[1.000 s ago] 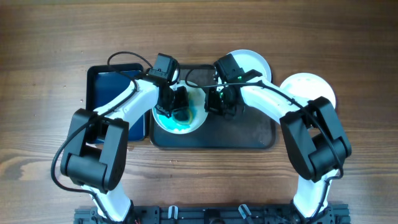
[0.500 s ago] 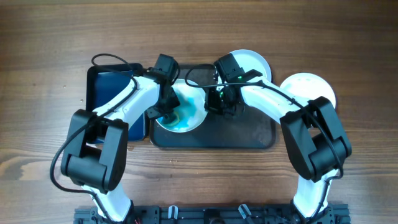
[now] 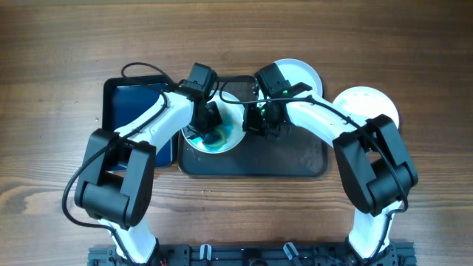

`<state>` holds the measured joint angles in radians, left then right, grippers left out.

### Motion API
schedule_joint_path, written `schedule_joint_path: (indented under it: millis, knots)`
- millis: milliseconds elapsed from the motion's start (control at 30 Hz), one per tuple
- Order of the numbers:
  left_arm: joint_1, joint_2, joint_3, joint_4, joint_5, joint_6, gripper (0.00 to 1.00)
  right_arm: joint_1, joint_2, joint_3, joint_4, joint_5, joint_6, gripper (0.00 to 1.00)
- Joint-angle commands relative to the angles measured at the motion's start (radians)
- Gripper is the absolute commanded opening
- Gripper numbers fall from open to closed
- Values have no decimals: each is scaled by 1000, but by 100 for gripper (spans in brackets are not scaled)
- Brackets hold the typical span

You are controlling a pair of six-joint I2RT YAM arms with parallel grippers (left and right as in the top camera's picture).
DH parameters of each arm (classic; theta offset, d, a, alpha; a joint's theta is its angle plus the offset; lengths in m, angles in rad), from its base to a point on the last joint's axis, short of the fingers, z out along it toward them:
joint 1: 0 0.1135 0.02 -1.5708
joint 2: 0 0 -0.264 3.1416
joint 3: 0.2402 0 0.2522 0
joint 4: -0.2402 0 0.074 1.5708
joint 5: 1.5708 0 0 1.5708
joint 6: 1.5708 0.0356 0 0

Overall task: Clean dirty plates on tray and stack at the side
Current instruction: 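Scrub the held plate with the sponge in the left gripper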

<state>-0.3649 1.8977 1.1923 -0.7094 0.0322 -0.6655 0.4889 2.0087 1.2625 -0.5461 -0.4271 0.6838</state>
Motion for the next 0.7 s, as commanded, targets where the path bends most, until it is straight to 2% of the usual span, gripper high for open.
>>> schedule_joint_path:
  millis: [0,33,67,167,233,267,333,400,500,533,600,667]
  knots:
    - [20,14,-16,-58,-290,-142,4,-5,-3,-2,-12,1,-11,4]
    - [20,14,-16,-72,-254,-142,4,-5,-3,-2,-12,1,-11,4]
    - [20,14,-16,-89,-158,-106,4,-5,-3,-2,-11,1,-12,4]
    - [20,14,-16,-75,191,102,4,-5,-3,-2,-11,1,-15,4]
    - [20,14,-16,-42,317,196,4,-5,-3,-2,-12,1,-15,4]
    - [20,14,-16,-15,329,204,4,-5,-3,-2,-12,1,-15,4]
    - [21,14,-16,36,268,179,4,-5,-3,-2,-12,1,-15,4]
    - [23,14,-16,69,126,106,4,-5,-3,-2,-12,1,-15,4]
    - [22,14,-16,50,-279,-88,4,-5,-3,-2,-13,1,-19,4]
    - [22,14,-16,32,-328,-130,4,-5,-3,-2,-12,1,-19,4]
    - [22,14,-16,-3,-269,-133,4,-5,-3,-2,-12,1,-18,4]
    - [22,14,-16,-32,-48,-40,4,-5,-3,-2,-11,1,-18,4]
